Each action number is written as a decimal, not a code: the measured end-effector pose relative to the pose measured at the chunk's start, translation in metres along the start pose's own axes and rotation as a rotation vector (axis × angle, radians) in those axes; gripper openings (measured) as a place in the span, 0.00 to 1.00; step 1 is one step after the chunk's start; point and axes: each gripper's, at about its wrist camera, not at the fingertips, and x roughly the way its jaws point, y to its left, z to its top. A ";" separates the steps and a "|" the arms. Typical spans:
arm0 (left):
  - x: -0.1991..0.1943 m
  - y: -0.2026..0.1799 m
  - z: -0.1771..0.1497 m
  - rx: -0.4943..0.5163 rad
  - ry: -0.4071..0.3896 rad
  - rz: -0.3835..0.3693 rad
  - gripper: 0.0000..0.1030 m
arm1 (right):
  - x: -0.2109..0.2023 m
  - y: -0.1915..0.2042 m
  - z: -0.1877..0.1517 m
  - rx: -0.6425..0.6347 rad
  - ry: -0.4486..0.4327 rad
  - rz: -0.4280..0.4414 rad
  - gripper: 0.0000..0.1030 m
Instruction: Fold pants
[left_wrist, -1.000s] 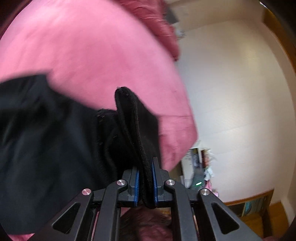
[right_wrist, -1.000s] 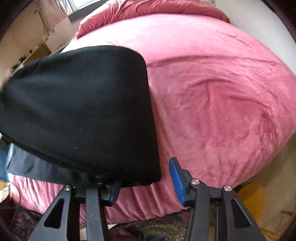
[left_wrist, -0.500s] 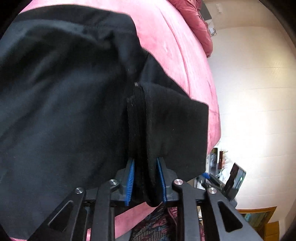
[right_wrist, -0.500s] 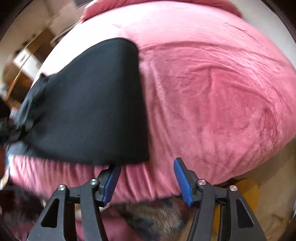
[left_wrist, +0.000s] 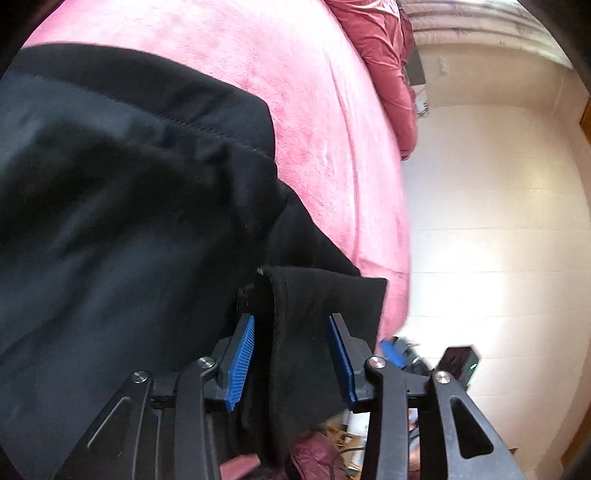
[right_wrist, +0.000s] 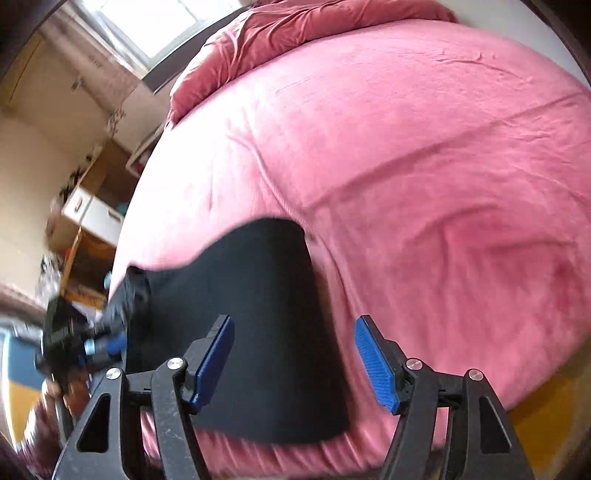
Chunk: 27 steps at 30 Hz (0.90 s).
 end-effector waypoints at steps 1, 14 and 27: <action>0.004 -0.003 0.000 0.003 0.002 0.014 0.39 | 0.007 0.001 0.007 0.012 -0.002 0.003 0.66; 0.003 -0.052 -0.015 0.283 -0.086 0.108 0.17 | 0.065 0.012 0.032 -0.003 0.039 0.013 0.42; 0.035 -0.064 -0.036 0.354 -0.095 0.392 0.23 | 0.078 0.024 0.019 -0.143 -0.013 -0.144 0.44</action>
